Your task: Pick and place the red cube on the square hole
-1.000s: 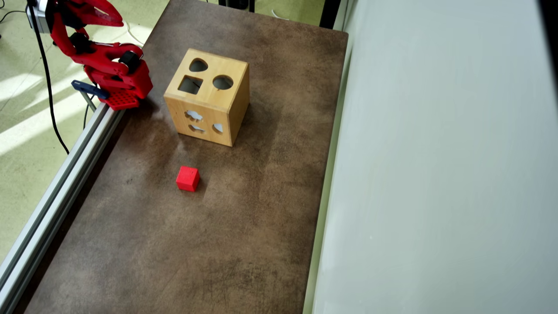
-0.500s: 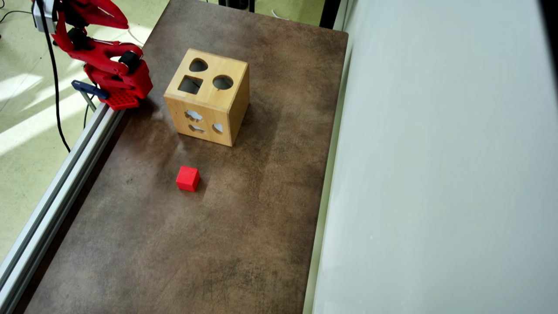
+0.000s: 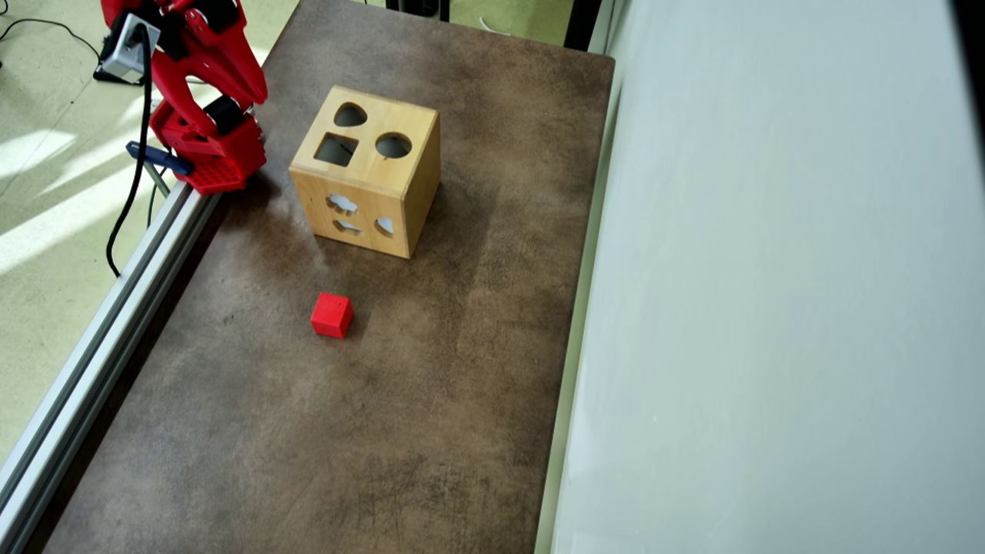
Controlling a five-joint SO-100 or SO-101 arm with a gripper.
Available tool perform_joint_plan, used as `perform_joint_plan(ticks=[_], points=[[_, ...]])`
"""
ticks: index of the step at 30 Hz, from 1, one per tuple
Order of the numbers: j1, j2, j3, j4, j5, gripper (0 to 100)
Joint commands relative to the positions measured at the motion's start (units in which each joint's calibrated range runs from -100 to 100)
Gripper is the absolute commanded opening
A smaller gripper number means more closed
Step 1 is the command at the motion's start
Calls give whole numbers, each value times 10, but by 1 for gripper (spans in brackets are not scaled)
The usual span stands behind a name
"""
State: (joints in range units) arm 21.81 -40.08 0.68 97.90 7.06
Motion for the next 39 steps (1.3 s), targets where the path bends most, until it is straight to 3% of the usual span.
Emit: perform_joint_plan(ticks=[1, 26, 39], points=[[18, 48, -21, -4, 4, 3], [32, 228, -14, -154, 4, 3], [32, 231, -10, -150, 2, 4]])
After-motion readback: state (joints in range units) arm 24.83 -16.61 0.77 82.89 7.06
